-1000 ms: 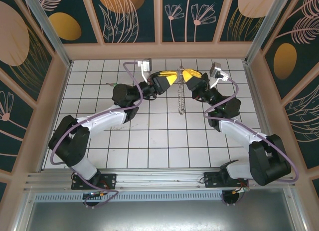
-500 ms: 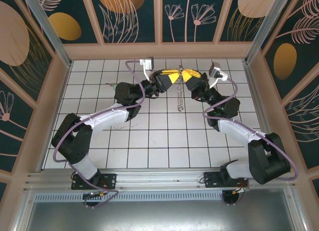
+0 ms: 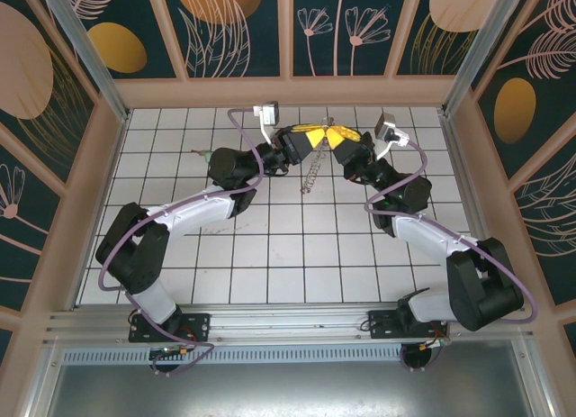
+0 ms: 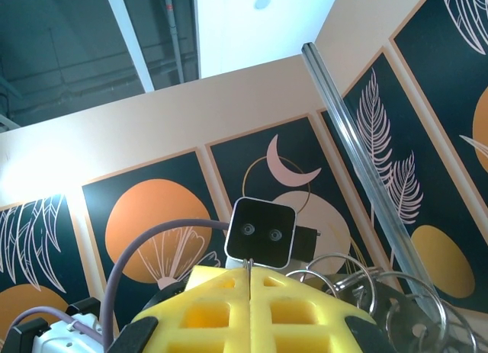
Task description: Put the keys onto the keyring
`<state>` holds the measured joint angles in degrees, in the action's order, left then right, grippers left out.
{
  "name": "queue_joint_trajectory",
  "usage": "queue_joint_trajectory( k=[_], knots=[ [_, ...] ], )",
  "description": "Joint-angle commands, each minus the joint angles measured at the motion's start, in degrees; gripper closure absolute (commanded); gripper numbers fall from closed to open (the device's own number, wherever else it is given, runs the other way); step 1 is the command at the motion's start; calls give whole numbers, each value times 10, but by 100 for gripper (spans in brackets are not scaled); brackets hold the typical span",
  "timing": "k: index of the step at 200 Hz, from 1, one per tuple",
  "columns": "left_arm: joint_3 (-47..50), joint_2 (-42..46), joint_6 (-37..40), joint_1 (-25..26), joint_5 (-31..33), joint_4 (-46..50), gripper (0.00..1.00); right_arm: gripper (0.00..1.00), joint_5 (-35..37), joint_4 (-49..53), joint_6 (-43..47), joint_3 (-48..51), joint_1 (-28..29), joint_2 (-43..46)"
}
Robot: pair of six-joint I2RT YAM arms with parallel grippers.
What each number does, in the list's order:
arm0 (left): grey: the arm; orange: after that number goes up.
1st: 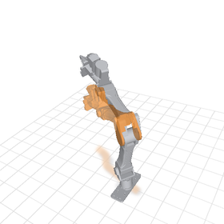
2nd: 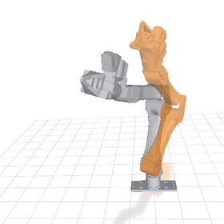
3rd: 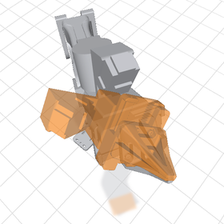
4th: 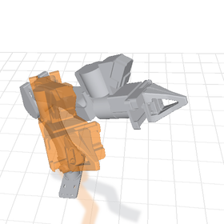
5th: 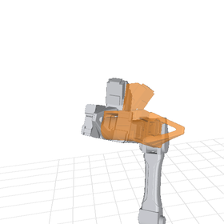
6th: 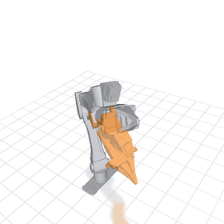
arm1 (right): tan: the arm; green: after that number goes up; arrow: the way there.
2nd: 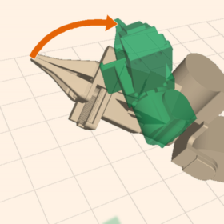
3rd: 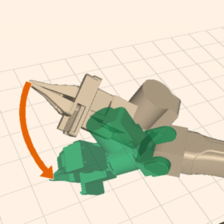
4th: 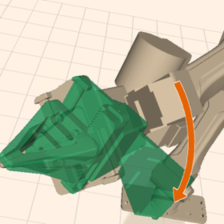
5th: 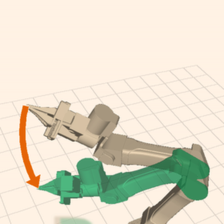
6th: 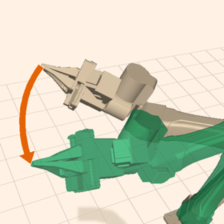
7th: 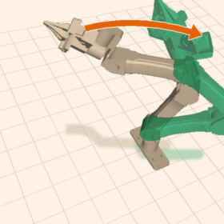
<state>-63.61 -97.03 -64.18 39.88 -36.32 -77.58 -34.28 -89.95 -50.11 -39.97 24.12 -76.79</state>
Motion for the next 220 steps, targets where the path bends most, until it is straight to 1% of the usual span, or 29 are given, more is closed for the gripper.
queue_joint_trajectory(
  k=[1, 9, 25, 37, 39, 52, 61, 69, 85, 101, 121, 154, 169, 182, 201, 220],
  knots=[
    [-16, -1, 0, 4, 3, -32, 88, 100, 8, -40, -7, -8, 5, 2],
    [-15, 0, 0, 4, 2, -34, 90, 100, 8, -39, -5, -8, 5, 1],
    [-13, -1, 1, 3, 3, -34, 100, 100, 8, -35, -5, -9, 5, 1],
    [-13, 1, 5, 4, 2, -30, 100, 100, 12, -20, -6, -9, 3, 3],
    [-13, 2, 7, 3, 1, -27, 100, 98, 13, -17, -6, -9, 3, 4],
    [-12, 9, 29, 4, -4, 3, 100, 71, 20, 8, -9, -6, -6, 16],
    [-12, 20, 60, 3, -9, 40, 100, 58, 20, 27, -11, -2, -14, 28],
    [-14, 32, 98, 4, -13, 84, 100, 51, 21, 51, -15, 2, -26, 44],
    [-24, 61, 198, 4, -16, 205, 100, 44, 27, 116, -14, 12, -49, 83],
    [-39, 87, 291, 4, -16, 309, 100, 43, 32, 196, 3, 15, -64, 121],
    [-72, 107, 401, 4, -13, 441, 100, 43, 22, 262, 21, 16, -77, 158],
    [-135, 113, 530, 3, -21, 614, 100, 43, -16, 353, 46, 5, -90, 181],
    [-158, 113, 569, 4, -27, 668, 100, 46, -47, 375, 56, -3, -92, 175],
    [-174, 111, 594, 3, -33, 703, 100, 47, -75, 373, 60, -3, -93, 171],
    [-187, 111, 617, 3, -36, 733, 100, 51, -100, 364, 66, 3, -93, 170],
    [-199, 108, 630, 3, -53, 757, 100, 56, -114, 336, 60, 15, -93, 166]
  ],
)
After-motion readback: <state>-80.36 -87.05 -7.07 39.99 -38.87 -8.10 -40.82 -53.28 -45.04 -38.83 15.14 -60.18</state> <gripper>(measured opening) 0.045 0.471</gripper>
